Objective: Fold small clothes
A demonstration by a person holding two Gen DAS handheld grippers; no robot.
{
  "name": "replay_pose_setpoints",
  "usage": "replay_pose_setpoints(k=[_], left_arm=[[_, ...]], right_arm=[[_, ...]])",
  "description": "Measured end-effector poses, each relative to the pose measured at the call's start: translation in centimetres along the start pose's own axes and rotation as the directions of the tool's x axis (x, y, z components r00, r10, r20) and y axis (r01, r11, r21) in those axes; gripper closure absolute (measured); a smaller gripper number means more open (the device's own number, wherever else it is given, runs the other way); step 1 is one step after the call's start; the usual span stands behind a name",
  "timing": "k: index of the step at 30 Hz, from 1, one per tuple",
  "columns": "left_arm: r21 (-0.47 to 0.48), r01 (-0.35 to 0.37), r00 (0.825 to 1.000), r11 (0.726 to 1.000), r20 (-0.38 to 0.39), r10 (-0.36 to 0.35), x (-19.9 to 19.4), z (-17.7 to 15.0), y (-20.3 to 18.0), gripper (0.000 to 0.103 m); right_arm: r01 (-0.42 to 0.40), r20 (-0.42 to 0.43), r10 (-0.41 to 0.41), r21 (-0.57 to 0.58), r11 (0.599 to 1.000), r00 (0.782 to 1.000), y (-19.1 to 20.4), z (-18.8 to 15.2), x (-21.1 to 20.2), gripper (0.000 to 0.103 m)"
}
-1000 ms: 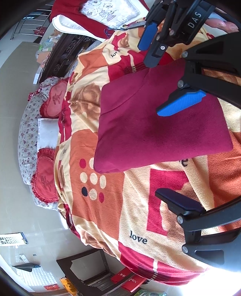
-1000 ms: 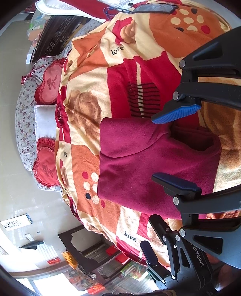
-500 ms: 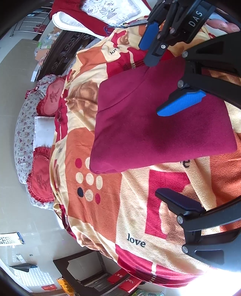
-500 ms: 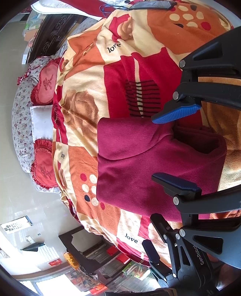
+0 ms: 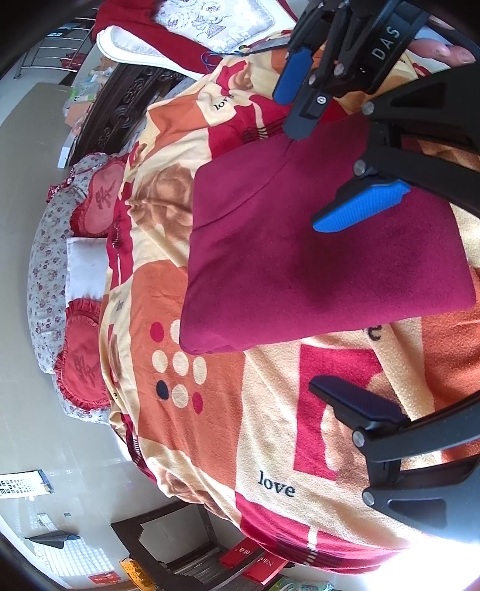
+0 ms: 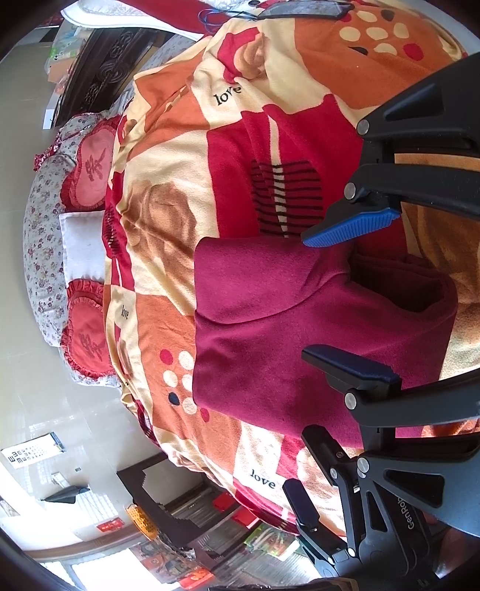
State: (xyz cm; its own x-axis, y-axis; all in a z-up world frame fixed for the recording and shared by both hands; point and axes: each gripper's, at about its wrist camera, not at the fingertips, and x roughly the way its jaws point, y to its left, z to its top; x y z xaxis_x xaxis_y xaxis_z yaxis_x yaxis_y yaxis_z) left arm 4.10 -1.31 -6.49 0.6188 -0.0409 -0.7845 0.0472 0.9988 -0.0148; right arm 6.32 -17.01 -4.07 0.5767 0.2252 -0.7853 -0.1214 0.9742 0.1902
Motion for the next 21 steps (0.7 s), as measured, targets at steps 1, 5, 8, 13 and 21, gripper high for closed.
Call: replay_pose_setpoints(k=[1,5,8,13,21], left_arm=[[0.000,0.001,1.000,1.000,0.000,-0.001,0.01,-0.03,0.04,0.020],[0.003,0.000,1.000,1.000,-0.004,0.000,0.26,-0.04,0.07,0.020],[0.005,-0.002,1.000,1.000,-0.002,0.002,0.34,-0.03,0.06,0.020],[0.008,-0.003,1.000,1.000,-0.002,0.003,0.43,0.01,0.00,0.020],[0.014,0.001,1.000,1.000,0.001,-0.001,0.77,0.20,-0.07,0.020]], right_arm=[[-0.002,-0.004,0.002,0.003,1.000,1.000,-0.09,0.01,0.09,0.064],[-0.001,-0.009,0.001,0.010,1.000,1.000,-0.36,-0.14,0.40,0.064],[-0.004,-0.015,0.004,0.010,1.000,1.000,-0.35,-0.18,0.56,0.064],[-0.009,-0.015,0.009,0.007,1.000,1.000,-0.31,-0.18,0.78,0.064],[-0.009,-0.026,0.009,0.012,1.000,1.000,-0.20,-0.12,1.09,0.064]])
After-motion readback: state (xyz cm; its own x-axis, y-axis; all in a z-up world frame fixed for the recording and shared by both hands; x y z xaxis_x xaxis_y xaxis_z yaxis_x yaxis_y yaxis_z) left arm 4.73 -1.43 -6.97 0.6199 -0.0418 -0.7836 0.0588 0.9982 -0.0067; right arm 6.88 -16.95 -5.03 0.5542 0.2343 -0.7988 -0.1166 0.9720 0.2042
